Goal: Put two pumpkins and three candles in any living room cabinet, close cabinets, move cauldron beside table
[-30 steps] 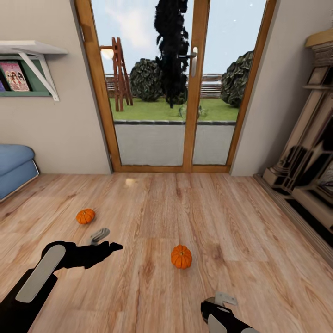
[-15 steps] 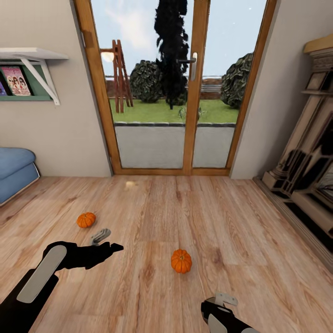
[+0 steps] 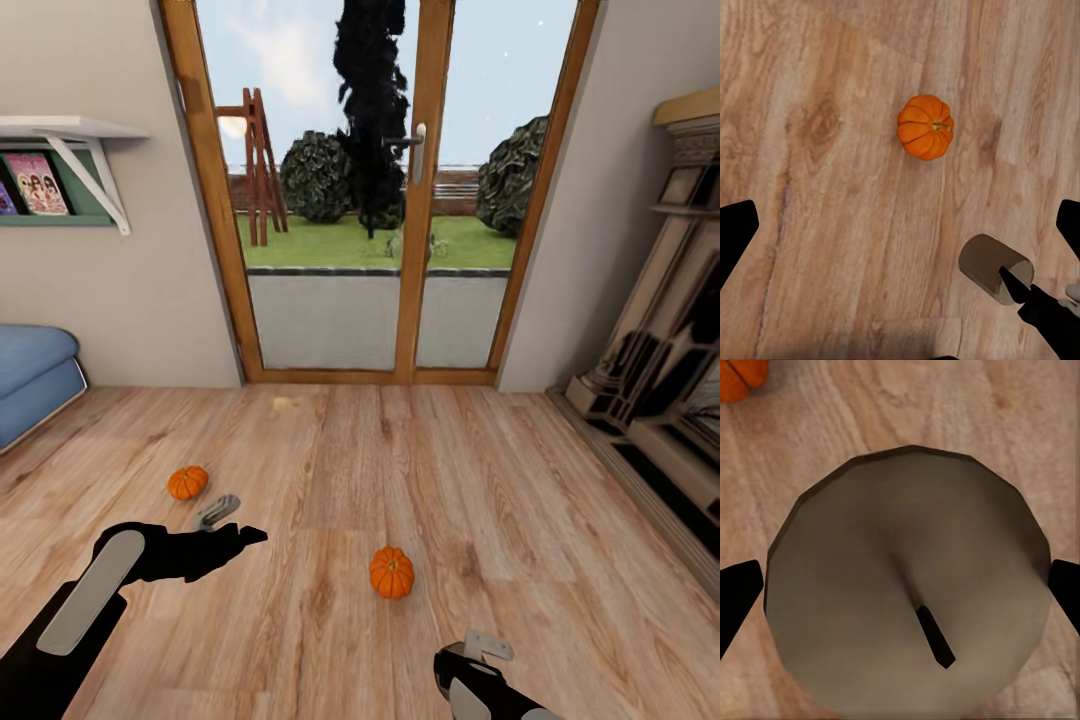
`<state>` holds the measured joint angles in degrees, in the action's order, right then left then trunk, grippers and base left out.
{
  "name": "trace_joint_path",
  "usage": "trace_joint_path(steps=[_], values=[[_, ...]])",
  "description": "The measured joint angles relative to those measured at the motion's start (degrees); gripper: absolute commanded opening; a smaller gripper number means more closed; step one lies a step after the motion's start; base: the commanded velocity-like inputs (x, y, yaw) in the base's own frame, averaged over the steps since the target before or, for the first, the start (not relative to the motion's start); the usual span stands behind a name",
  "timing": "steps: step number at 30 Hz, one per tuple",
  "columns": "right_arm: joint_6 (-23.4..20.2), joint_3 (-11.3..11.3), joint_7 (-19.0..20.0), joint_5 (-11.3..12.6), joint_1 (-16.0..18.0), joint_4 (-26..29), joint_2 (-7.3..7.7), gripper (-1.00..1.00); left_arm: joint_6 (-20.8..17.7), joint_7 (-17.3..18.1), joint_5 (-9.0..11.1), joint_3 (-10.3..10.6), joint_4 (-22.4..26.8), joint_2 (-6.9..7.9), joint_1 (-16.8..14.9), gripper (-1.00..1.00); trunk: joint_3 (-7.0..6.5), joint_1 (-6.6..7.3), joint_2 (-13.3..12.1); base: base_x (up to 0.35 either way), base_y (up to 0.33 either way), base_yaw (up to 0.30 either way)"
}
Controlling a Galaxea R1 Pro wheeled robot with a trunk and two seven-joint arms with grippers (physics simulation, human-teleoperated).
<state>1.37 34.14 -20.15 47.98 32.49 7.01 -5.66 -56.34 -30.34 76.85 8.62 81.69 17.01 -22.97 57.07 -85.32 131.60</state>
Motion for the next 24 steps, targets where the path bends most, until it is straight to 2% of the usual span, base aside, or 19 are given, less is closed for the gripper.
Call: trace_joint_path(steps=[13,19,24], values=[[0.01,-0.09,0.00,0.11,0.00,0.01,0.02,-1.00,0.04,-0.89,-0.08,0.59,-0.08,-0.03,0.01,1.00,-2.33,2.86,-5.21,0.000,0.000,0.000],[-0.23,-0.28,0.08,0.22,0.00,0.06,0.09,-1.00,0.13,-6.58,-0.01,0.69,-0.09,-0.51,-0.01,1.00,-3.41,4.17,-7.62,0.000,0.000,0.000],[-0.32,-0.32,0.42,0.26,0.00,0.18,0.11,-1.00,0.27,-10.13,-0.12,0.76,-0.09,-1.95,-0.01,1.00,-4.31,5.27,-9.63,0.000,0.000,0.000]])
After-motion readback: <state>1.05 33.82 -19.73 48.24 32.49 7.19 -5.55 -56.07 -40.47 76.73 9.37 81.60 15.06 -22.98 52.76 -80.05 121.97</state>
